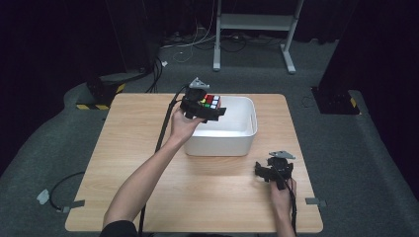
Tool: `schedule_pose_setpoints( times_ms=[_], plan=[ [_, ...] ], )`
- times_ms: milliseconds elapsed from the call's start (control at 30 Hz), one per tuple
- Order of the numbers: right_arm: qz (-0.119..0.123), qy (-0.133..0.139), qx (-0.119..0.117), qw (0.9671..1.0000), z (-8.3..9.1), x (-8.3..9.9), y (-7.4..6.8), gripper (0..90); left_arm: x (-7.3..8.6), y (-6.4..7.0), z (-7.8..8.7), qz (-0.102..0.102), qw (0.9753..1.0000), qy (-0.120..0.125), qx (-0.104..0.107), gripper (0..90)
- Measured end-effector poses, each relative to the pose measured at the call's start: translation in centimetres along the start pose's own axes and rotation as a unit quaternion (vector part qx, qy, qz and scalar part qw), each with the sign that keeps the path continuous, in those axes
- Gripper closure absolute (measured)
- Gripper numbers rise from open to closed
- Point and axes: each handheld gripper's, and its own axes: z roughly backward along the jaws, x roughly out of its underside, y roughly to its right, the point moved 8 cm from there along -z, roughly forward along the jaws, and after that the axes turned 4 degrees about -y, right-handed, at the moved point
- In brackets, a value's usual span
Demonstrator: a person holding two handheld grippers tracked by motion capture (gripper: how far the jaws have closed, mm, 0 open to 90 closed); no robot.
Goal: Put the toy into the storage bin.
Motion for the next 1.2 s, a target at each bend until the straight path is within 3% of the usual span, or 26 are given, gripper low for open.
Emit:
schedule_pose_setpoints(
  times_ms=[467, 1200],
  plan=[
    [0.000, 0.000, 0.000, 1.0000, 0.0, 0.0, 0.0, 14.0, -0.1, -1.4, -0.5, 0.016, 0.9997, 0.008, -0.014, 15.5],
    [-0.001, 0.000, 0.000, 1.0000, 0.0, 0.0, 0.0, 14.1, -1.3, -3.4, -2.1, 0.031, 0.9988, -0.012, -0.037, 15.5]
  ],
)
